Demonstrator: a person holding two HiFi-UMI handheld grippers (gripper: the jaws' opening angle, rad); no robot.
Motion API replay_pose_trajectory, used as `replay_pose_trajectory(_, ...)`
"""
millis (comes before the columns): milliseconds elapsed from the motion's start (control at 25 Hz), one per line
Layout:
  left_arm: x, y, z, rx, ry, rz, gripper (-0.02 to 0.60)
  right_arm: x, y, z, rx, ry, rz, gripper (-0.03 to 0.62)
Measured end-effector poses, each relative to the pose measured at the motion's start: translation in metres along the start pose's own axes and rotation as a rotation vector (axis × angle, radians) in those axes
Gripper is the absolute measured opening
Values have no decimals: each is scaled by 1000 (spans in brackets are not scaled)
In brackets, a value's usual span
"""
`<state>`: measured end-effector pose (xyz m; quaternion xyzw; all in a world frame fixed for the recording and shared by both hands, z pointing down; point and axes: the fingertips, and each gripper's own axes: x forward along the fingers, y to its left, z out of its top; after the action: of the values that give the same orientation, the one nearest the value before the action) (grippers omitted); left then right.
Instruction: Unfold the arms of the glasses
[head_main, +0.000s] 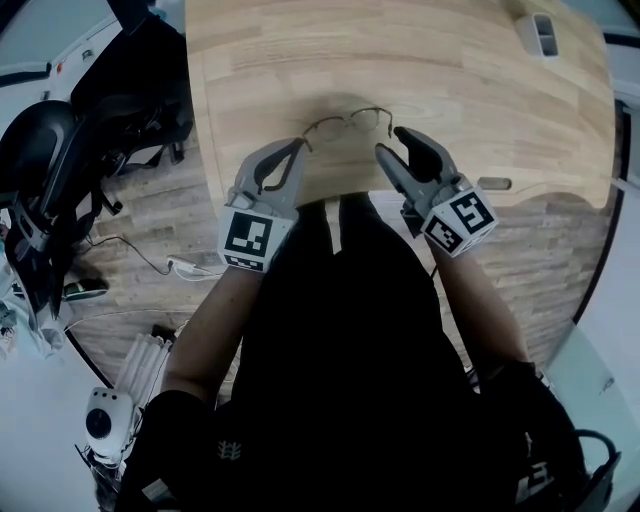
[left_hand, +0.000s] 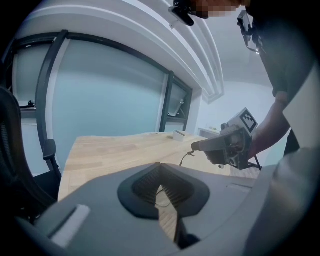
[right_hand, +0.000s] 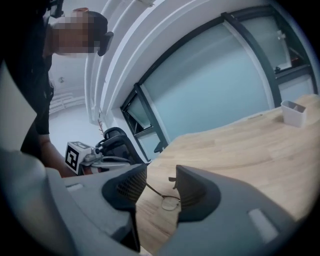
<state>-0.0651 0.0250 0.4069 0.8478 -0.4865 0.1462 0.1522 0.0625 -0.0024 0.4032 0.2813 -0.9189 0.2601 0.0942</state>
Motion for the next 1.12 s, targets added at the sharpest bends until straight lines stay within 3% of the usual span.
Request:
replay_pose_trajectory(560,55,-36,-8,-18,19,-92,7,-21,-20,1,12,-2,-42,173)
replay_pose_trajectory(1120,49,-4,-14,-27,50,12,7,16,-64,-49,-9,150,-57,173)
